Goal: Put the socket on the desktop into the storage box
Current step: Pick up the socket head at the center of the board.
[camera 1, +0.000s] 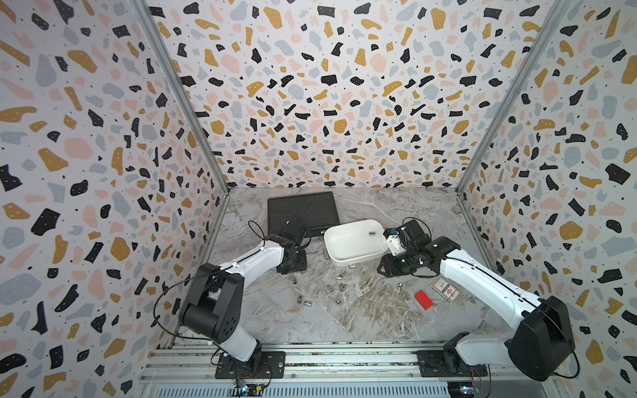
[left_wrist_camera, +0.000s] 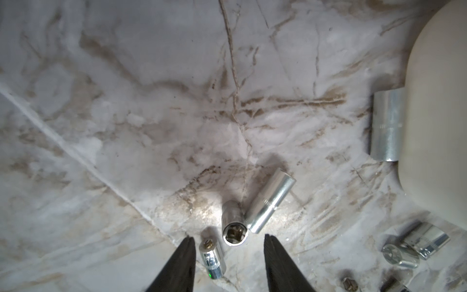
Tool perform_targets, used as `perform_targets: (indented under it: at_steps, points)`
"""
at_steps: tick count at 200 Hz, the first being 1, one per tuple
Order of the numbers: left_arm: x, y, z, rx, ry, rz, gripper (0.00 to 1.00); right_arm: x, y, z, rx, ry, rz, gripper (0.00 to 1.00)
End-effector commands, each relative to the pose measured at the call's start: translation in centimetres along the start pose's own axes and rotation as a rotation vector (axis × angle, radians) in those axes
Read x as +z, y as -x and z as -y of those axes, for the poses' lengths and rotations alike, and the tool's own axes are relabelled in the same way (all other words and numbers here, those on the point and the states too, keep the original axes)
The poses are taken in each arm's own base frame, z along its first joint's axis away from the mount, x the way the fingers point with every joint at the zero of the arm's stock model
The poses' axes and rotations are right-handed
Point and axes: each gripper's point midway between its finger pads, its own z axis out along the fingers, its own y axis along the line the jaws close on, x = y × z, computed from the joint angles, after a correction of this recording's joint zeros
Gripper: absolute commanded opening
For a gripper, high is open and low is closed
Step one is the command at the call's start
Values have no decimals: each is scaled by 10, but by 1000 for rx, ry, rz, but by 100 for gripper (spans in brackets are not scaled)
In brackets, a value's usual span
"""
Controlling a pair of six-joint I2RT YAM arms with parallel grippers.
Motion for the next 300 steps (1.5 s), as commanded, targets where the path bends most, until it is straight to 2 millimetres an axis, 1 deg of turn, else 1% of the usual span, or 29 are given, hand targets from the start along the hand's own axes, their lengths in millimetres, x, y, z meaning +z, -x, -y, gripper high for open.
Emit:
perform_targets:
  at_steps: [1, 73, 149, 192, 270, 300]
  points:
    - [2, 13, 1, 11, 5, 20, 46, -4, -1, -1, 3, -2, 12, 38]
    - [15, 11, -1, 11, 28, -13, 38, -5, 2, 0, 4, -15, 17, 38]
    - [21, 9, -8, 15, 65, -25, 31, -5, 5, -1, 6, -14, 19, 38]
    - [21, 7, -10, 14, 68, -30, 30, -5, 6, -2, 2, -11, 19, 38]
    - [29, 2, -11, 10, 75, -52, 31, -5, 5, -2, 5, -10, 21, 38]
    - [31, 2, -11, 10, 74, -55, 27, -5, 5, -1, 5, -12, 22, 38]
